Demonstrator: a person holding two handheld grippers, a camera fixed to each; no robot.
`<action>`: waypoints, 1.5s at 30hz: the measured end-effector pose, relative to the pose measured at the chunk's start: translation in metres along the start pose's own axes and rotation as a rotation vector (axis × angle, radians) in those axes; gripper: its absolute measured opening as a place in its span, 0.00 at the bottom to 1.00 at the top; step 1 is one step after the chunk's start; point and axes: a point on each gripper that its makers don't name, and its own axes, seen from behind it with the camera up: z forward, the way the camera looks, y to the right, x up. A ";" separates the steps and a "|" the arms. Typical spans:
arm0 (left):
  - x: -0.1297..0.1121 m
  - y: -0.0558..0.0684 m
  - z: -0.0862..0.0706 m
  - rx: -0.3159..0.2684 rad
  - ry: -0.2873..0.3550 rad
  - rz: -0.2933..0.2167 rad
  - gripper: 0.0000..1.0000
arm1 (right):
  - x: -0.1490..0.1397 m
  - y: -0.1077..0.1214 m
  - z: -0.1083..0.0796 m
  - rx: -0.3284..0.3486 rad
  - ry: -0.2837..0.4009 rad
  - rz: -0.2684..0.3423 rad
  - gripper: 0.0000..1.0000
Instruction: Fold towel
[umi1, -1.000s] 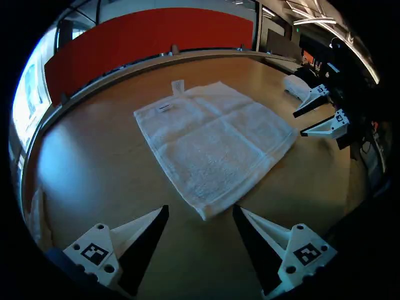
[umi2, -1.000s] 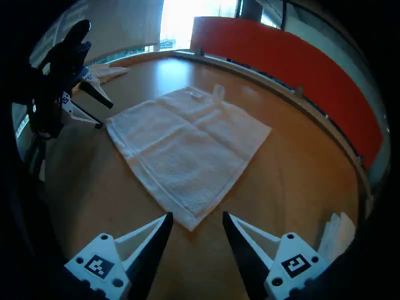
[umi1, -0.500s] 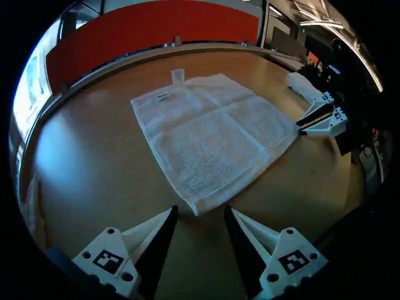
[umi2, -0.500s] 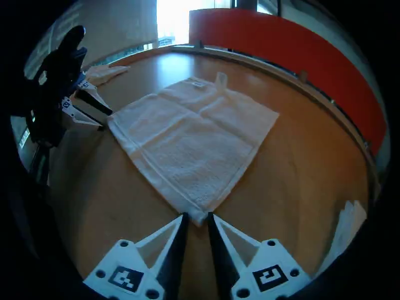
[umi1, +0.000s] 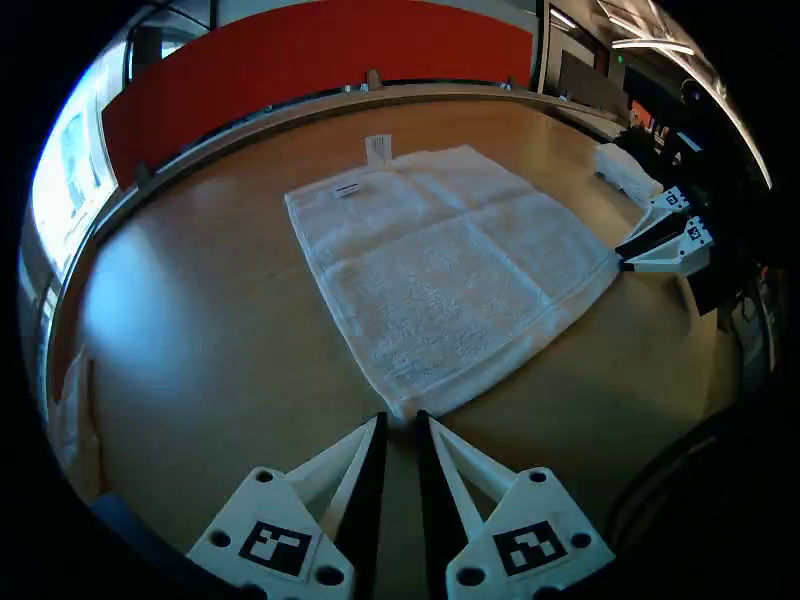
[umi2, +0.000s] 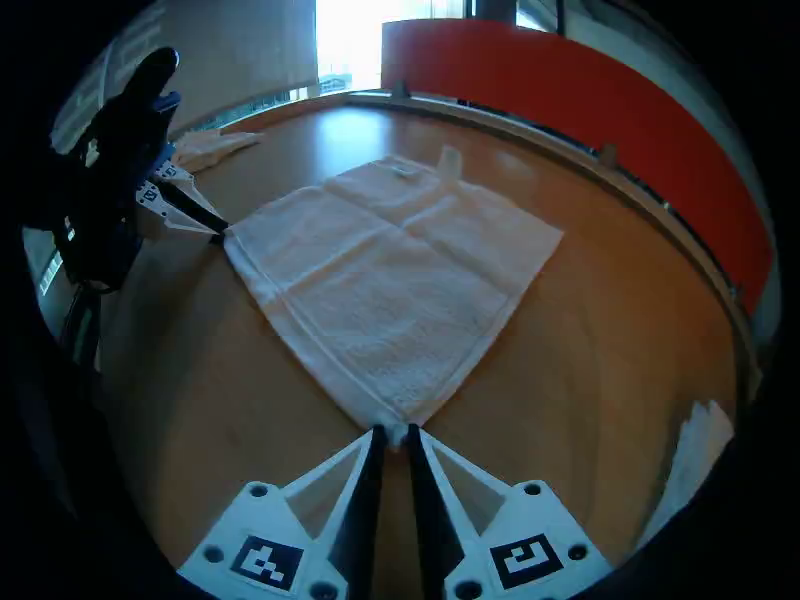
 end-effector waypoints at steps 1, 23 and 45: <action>0.000 0.001 0.000 0.000 -0.001 0.002 0.18 | 0.000 0.000 0.000 -0.001 0.000 -0.003 0.18; 0.000 0.011 -0.004 -0.041 -0.042 -0.055 0.04 | 0.009 0.003 -0.002 -0.010 0.007 -0.014 0.16; 0.033 0.008 -0.050 -0.061 0.010 -0.159 0.03 | 0.058 -0.008 -0.047 0.001 0.097 -0.033 0.15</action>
